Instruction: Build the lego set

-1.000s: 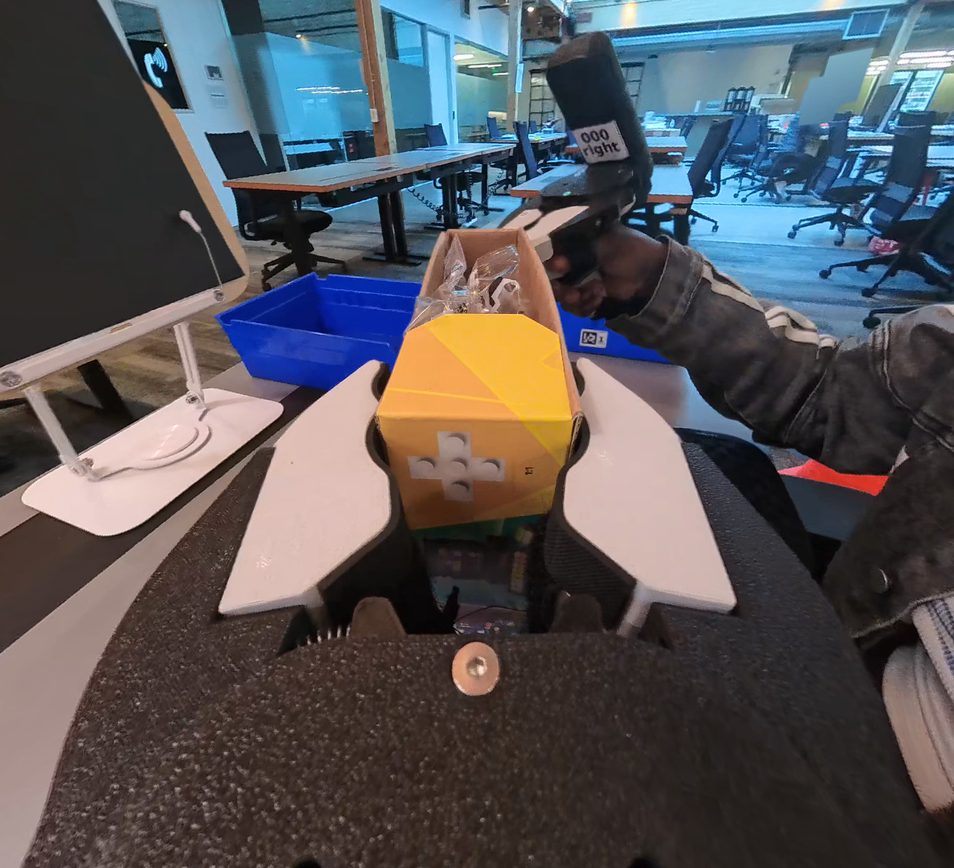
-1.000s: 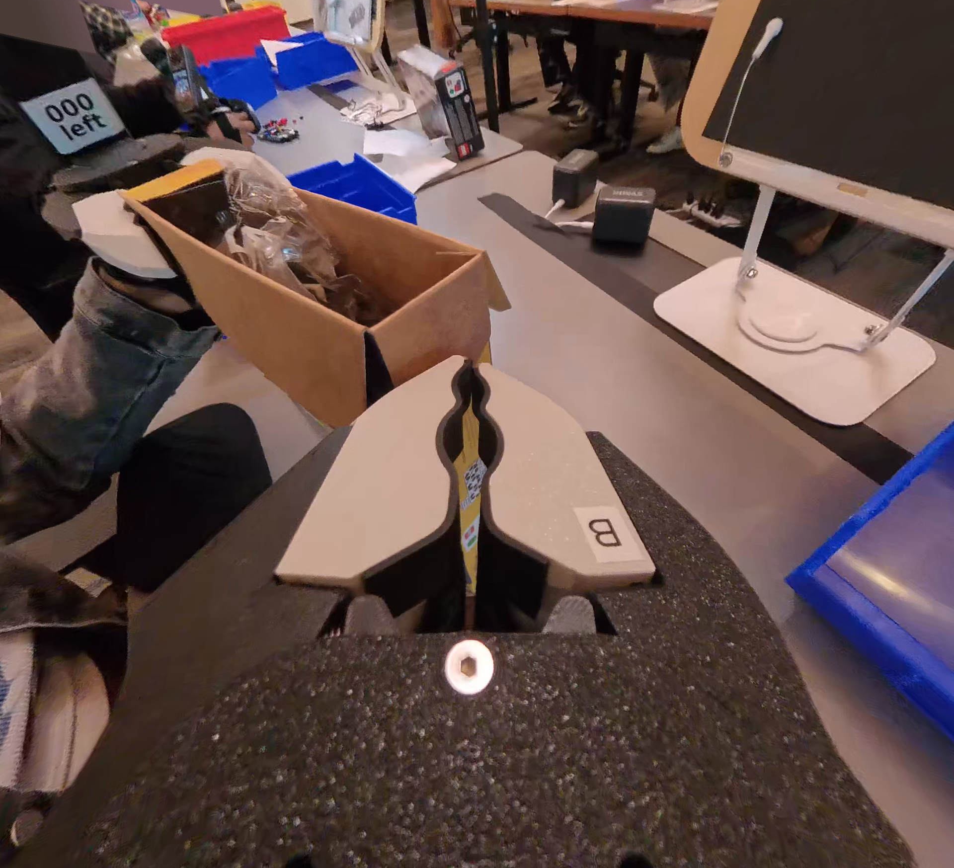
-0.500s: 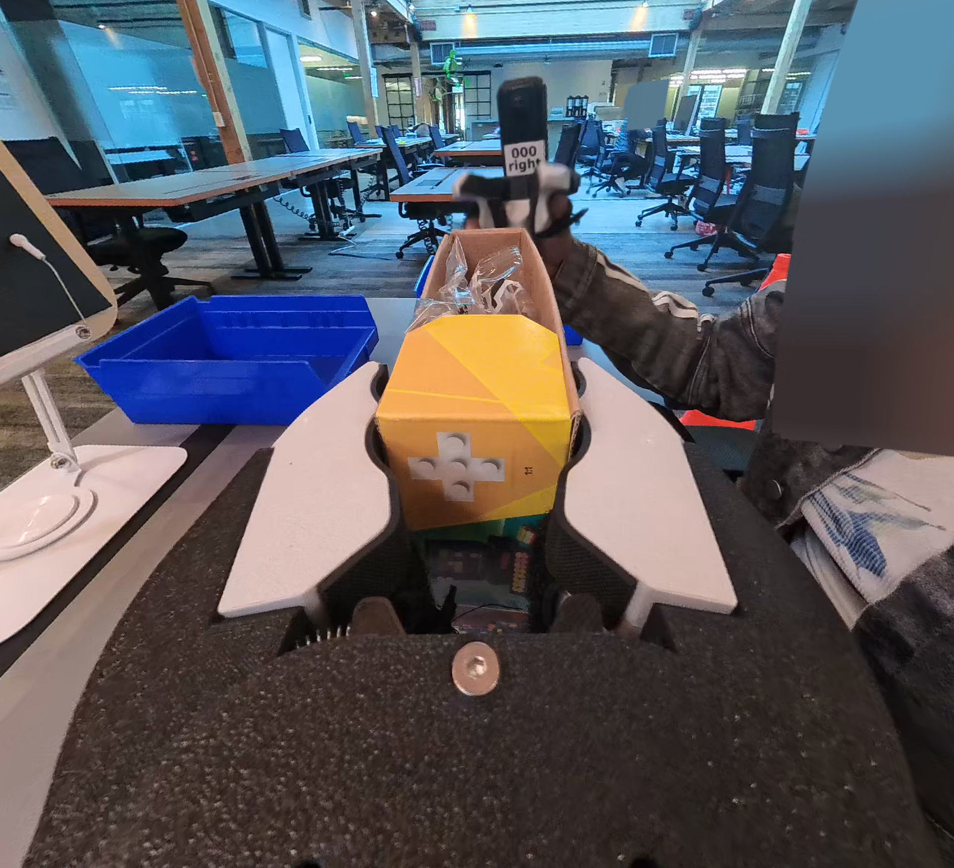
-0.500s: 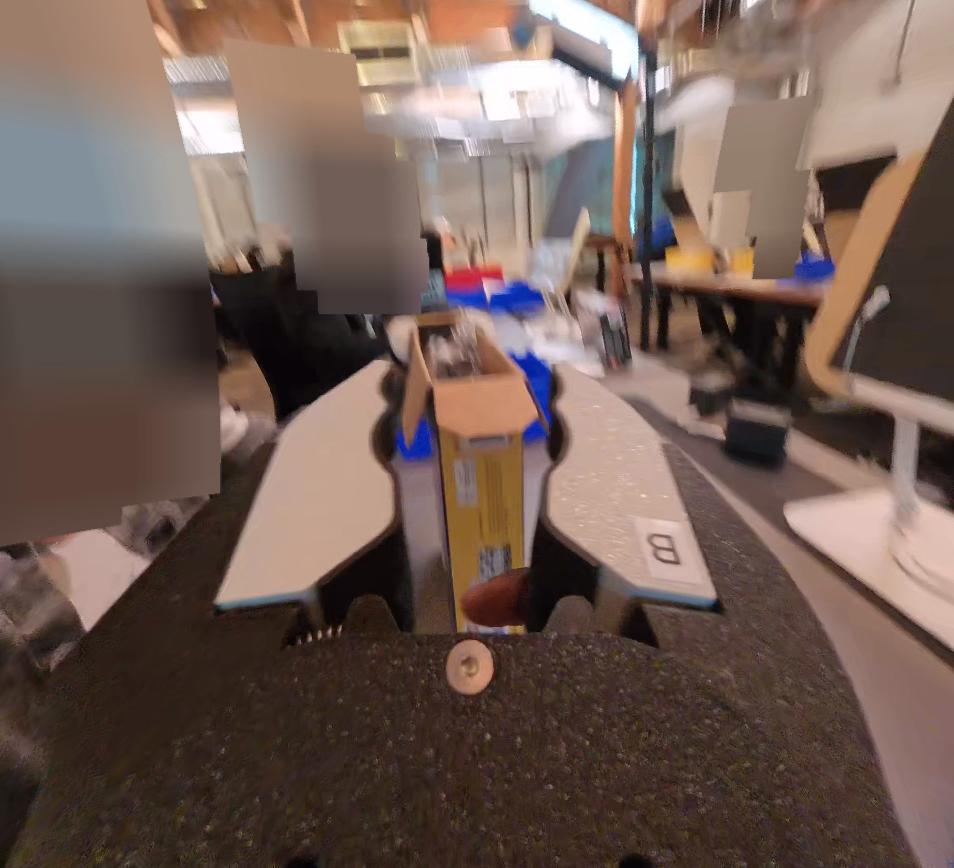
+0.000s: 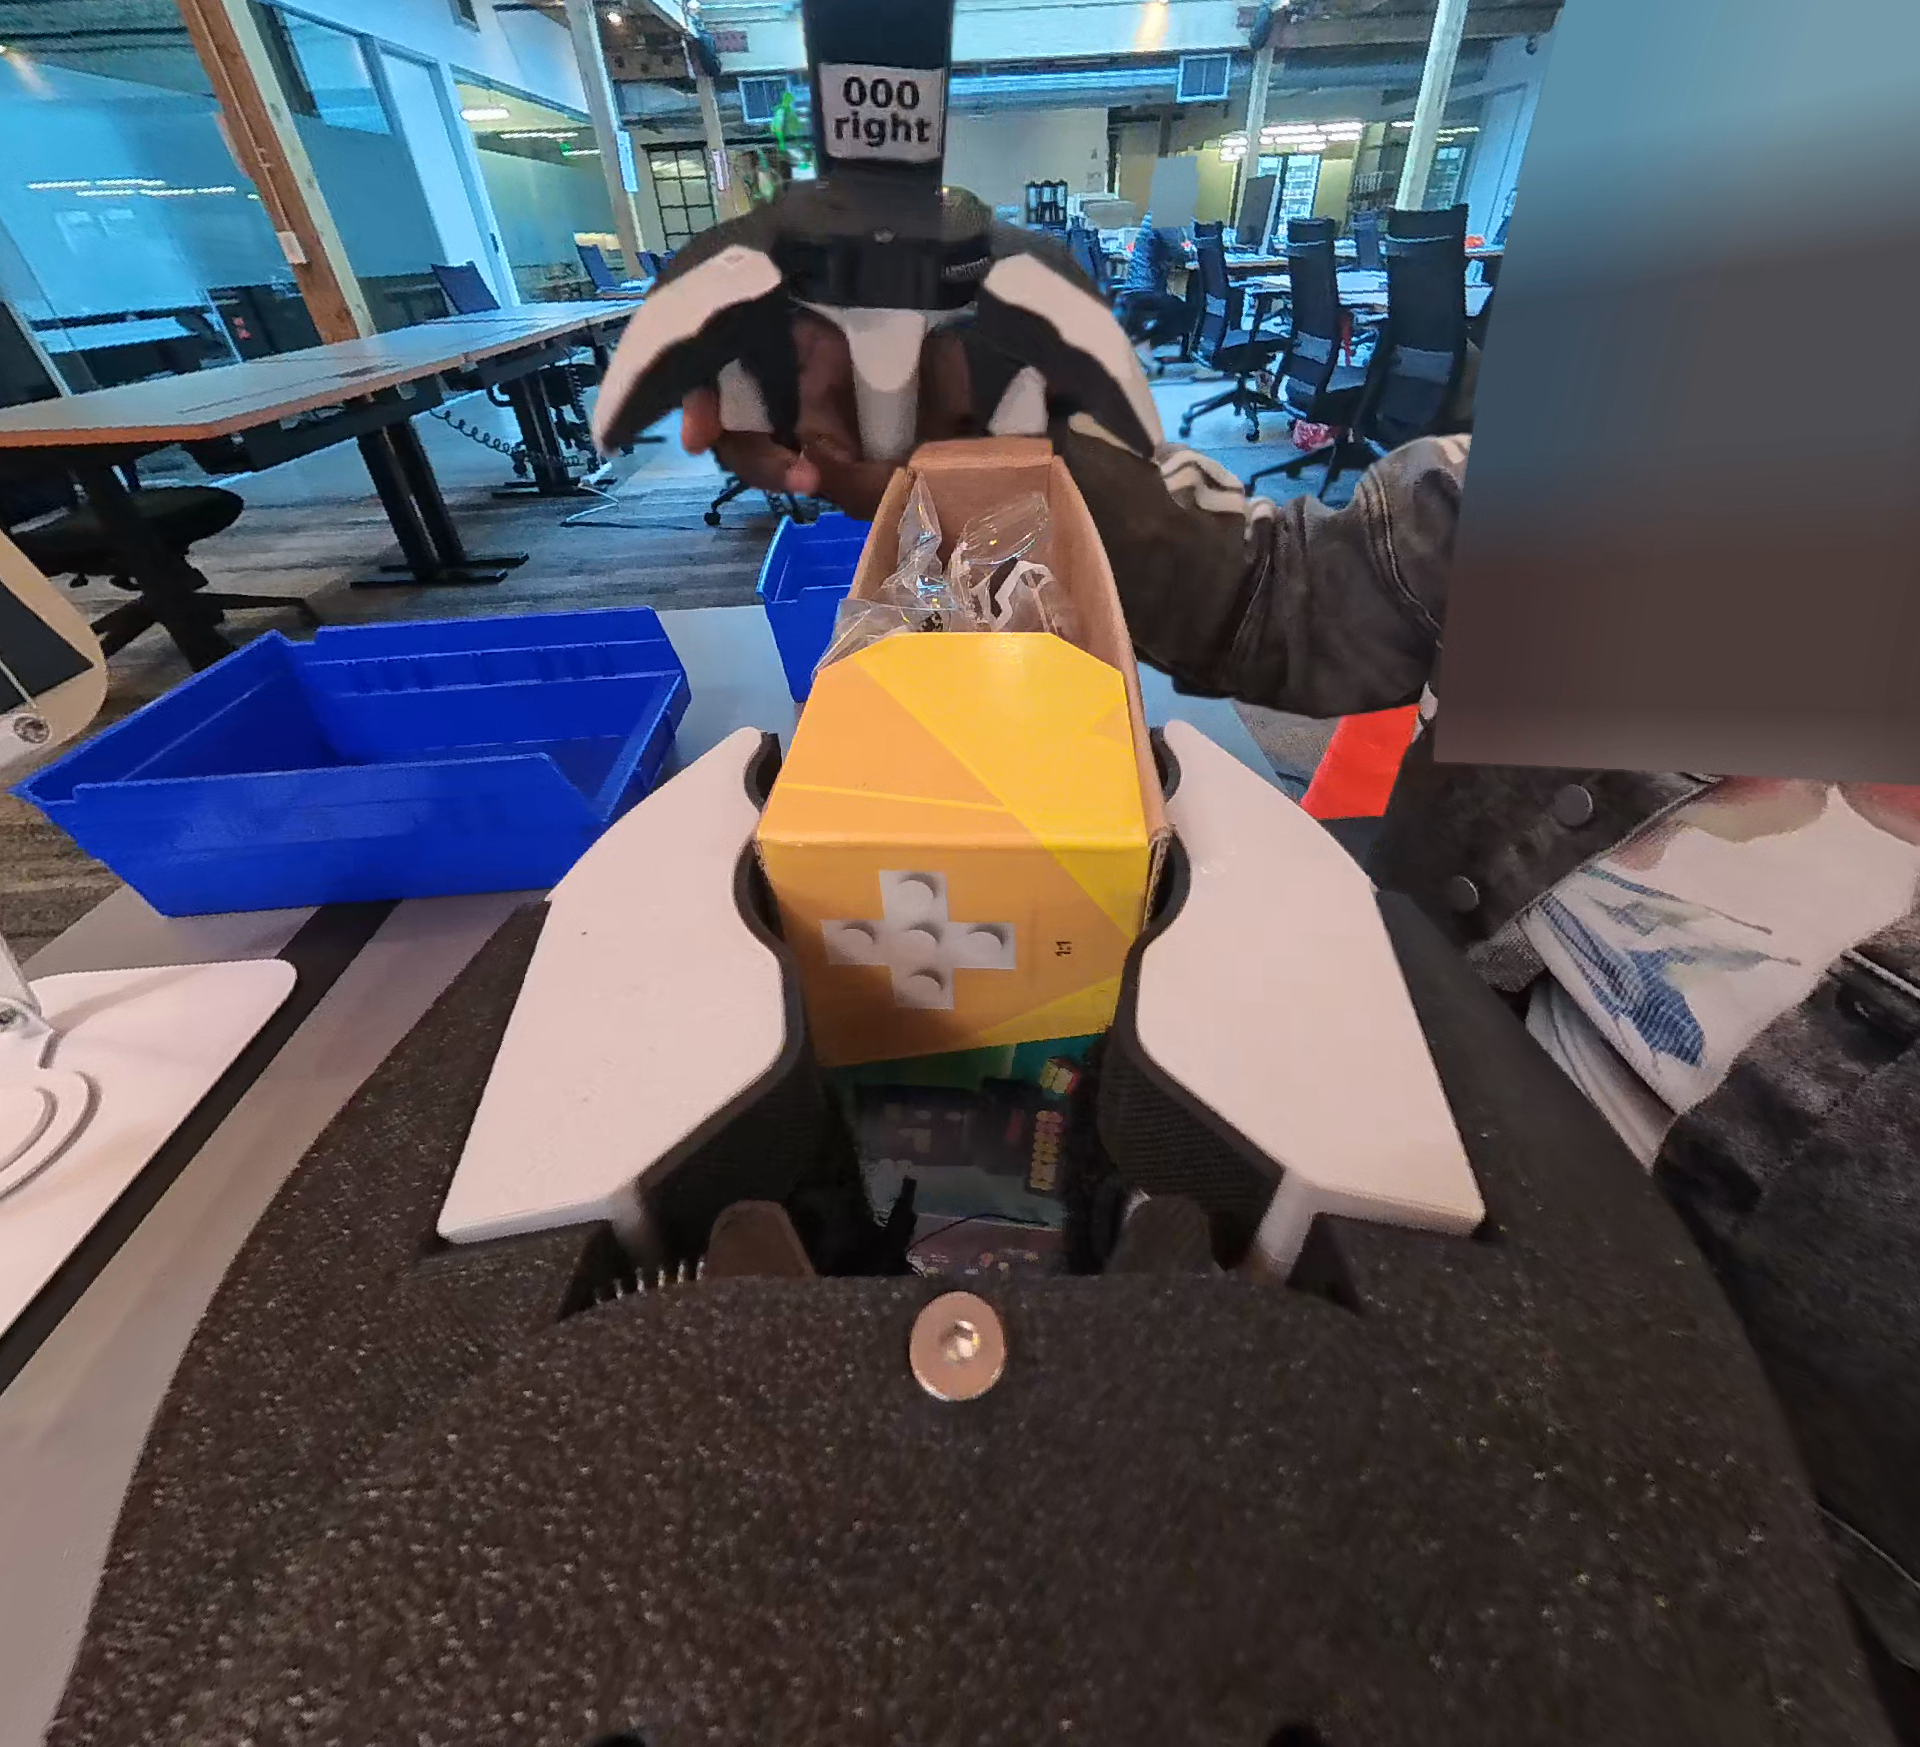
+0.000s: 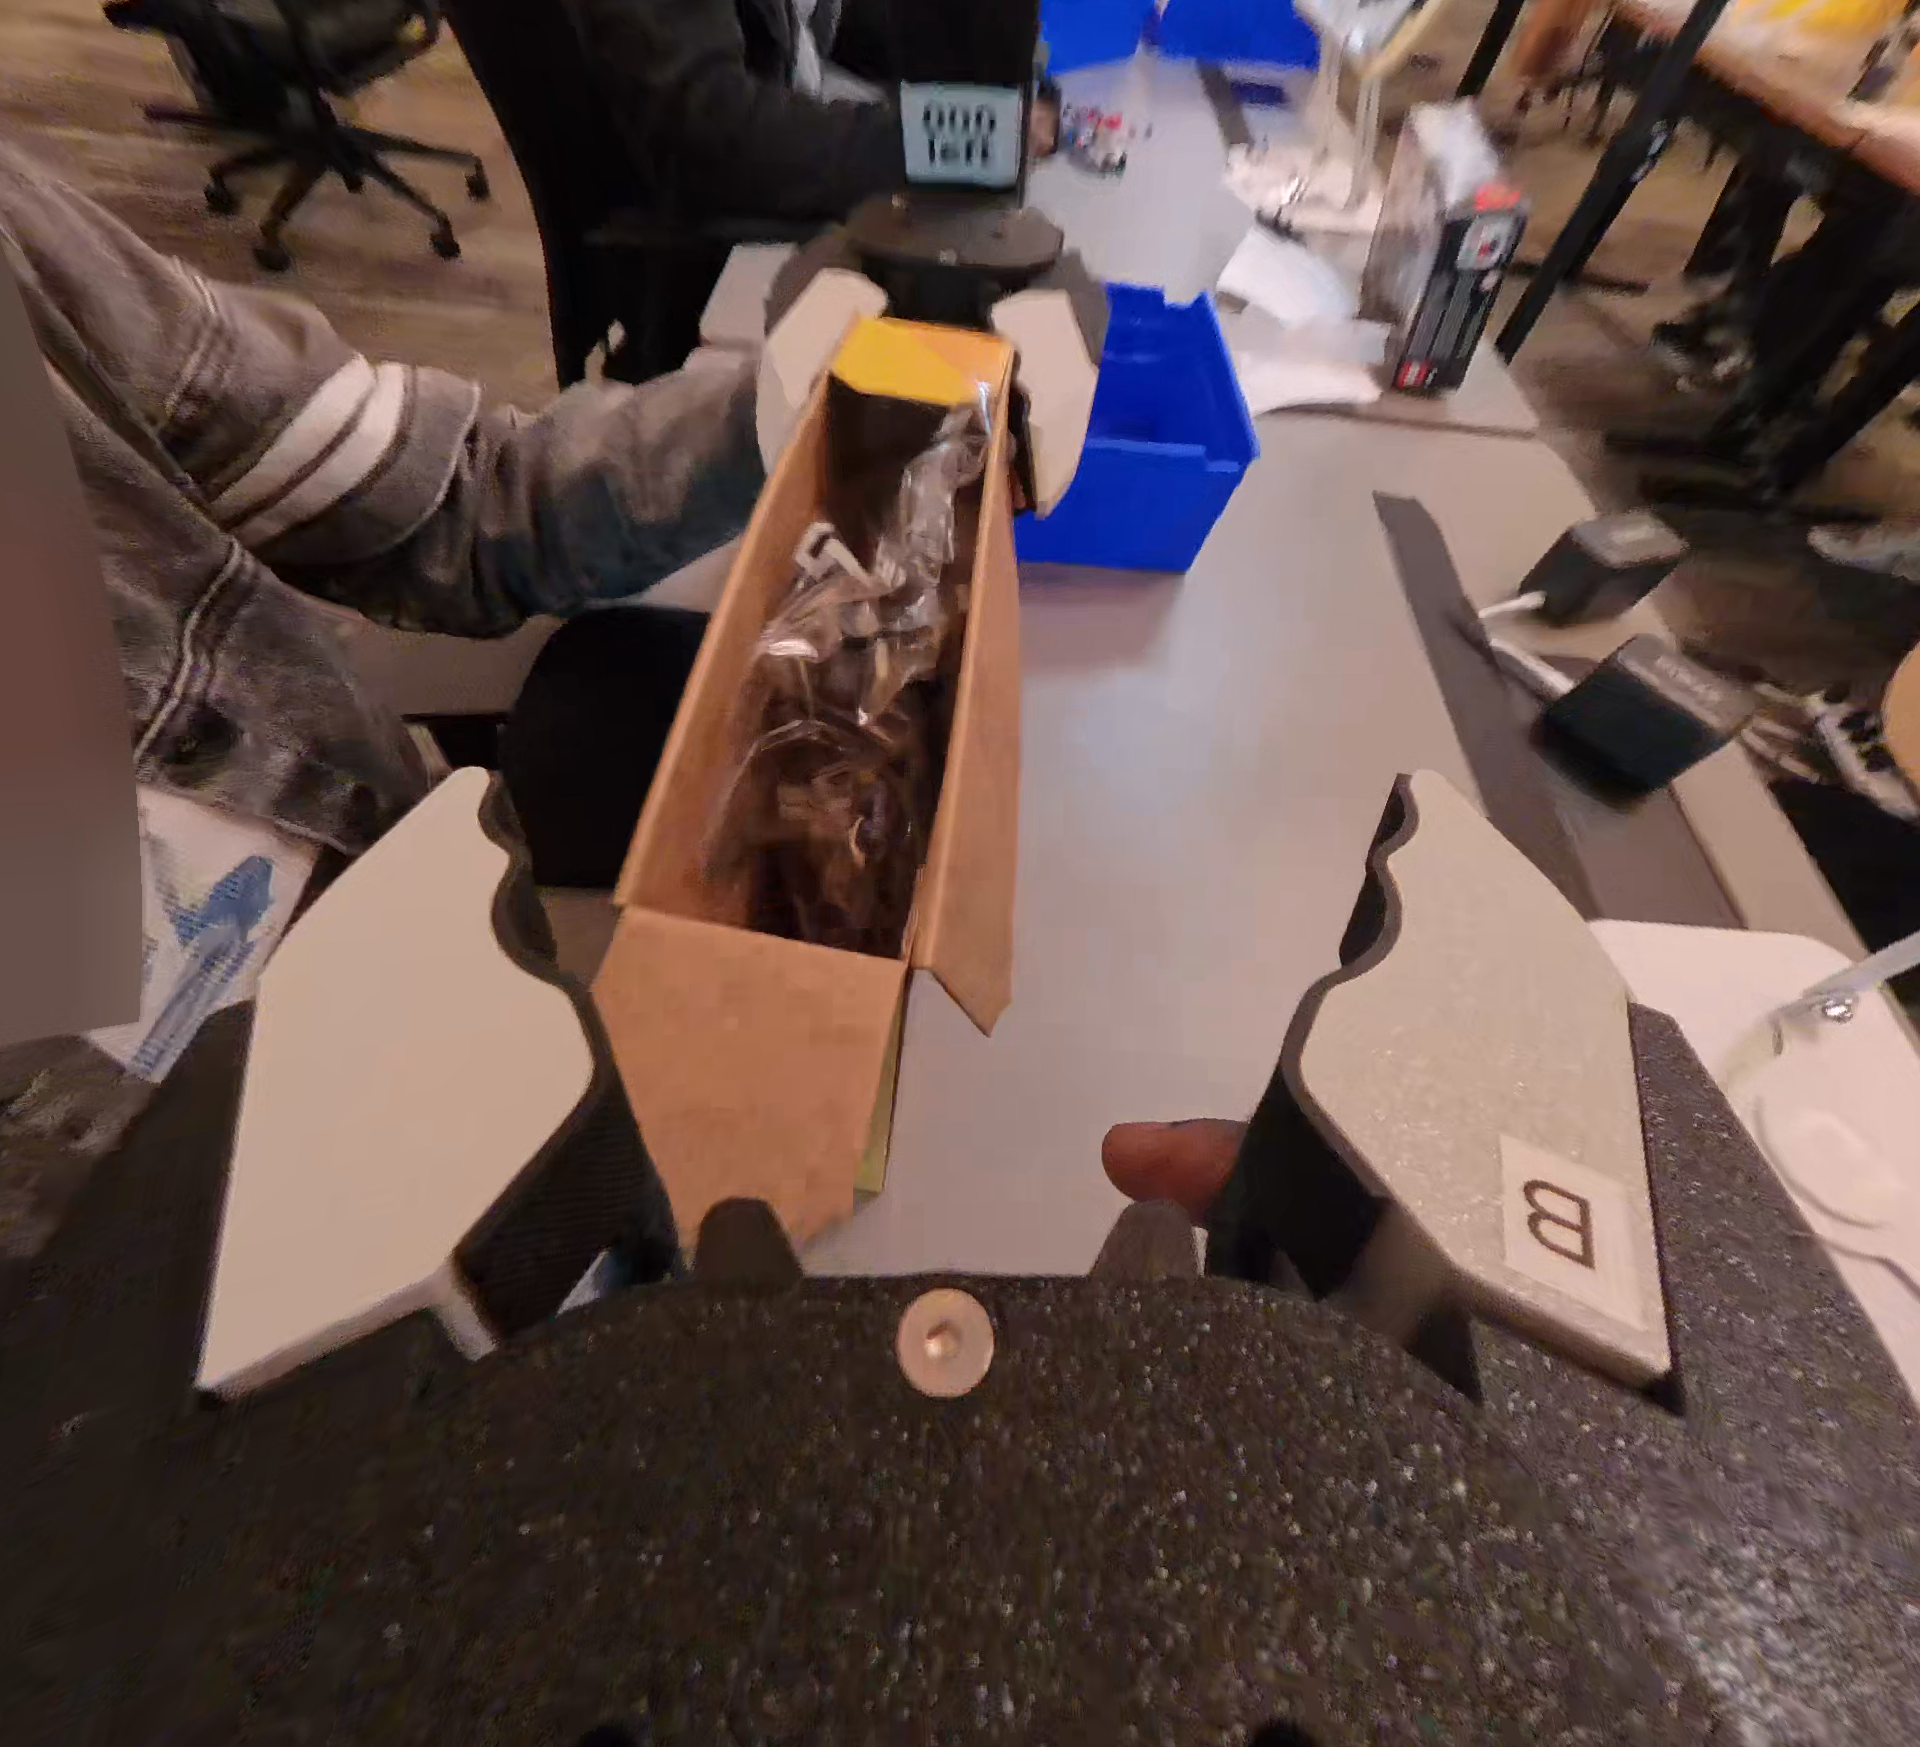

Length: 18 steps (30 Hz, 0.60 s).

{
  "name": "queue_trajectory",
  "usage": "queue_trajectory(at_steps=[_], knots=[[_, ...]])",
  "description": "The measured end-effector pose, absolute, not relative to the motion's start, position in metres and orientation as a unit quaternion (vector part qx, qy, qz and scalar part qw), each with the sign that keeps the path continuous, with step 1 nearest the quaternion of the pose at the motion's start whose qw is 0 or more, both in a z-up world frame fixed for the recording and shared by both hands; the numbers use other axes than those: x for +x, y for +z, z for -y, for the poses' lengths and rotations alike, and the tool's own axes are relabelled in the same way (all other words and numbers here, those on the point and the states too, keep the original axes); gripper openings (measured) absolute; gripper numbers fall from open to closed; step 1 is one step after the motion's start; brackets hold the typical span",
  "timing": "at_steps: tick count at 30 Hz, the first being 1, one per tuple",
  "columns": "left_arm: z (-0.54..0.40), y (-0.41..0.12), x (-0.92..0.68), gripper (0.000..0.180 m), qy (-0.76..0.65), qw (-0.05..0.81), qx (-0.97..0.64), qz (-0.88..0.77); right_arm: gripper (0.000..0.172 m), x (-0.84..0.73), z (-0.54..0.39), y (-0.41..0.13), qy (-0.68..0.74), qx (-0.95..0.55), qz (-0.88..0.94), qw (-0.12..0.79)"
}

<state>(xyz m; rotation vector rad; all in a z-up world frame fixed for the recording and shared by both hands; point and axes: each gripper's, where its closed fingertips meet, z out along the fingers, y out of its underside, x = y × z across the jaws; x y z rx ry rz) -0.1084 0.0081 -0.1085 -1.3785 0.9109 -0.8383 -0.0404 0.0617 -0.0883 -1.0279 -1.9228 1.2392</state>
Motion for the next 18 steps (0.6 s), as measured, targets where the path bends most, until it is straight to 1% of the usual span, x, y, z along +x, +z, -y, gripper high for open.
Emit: queue_trajectory(at_steps=[3,5,8,9,10,11,15,16,18], knots=[[-0.008,-0.108,-0.109,0.067,-0.364,0.607,-0.59,-0.388,0.147,-0.049,-0.058,-0.113,0.44,-0.402,0.746,0.299],[-0.009,-0.107,-0.109,0.067,-0.366,0.614,-0.586,-0.381,0.147,-0.051,-0.053,-0.122,0.46,-0.403,0.729,0.308],[-0.011,-0.105,-0.108,0.067,-0.365,0.625,-0.582,-0.37,0.144,-0.057,-0.053,-0.127,0.483,-0.395,0.689,0.369],[-0.01,-0.105,-0.108,0.066,-0.366,0.626,-0.581,-0.37,0.137,-0.058,-0.049,-0.124,0.496,-0.384,0.678,0.383],[-0.01,-0.105,-0.108,0.066,-0.365,0.628,-0.581,-0.368,0.123,-0.058,-0.044,-0.12,0.51,-0.367,0.671,0.395],[-0.01,-0.105,-0.108,0.067,-0.363,0.63,-0.581,-0.366,0.102,-0.057,-0.041,-0.116,0.52,-0.355,0.664,0.404],[-0.009,-0.104,-0.106,0.068,-0.353,0.635,-0.585,-0.359,0.094,-0.057,-0.042,-0.115,0.531,-0.359,0.657,0.397],[-0.008,-0.104,-0.106,0.071,-0.347,0.635,-0.588,-0.361,0.093,-0.056,-0.041,-0.115,0.531,-0.356,0.659,0.396],[-0.005,-0.105,-0.104,0.084,-0.319,0.627,-0.604,-0.374,0.092,-0.053,-0.036,-0.115,0.532,-0.344,0.666,0.394]])
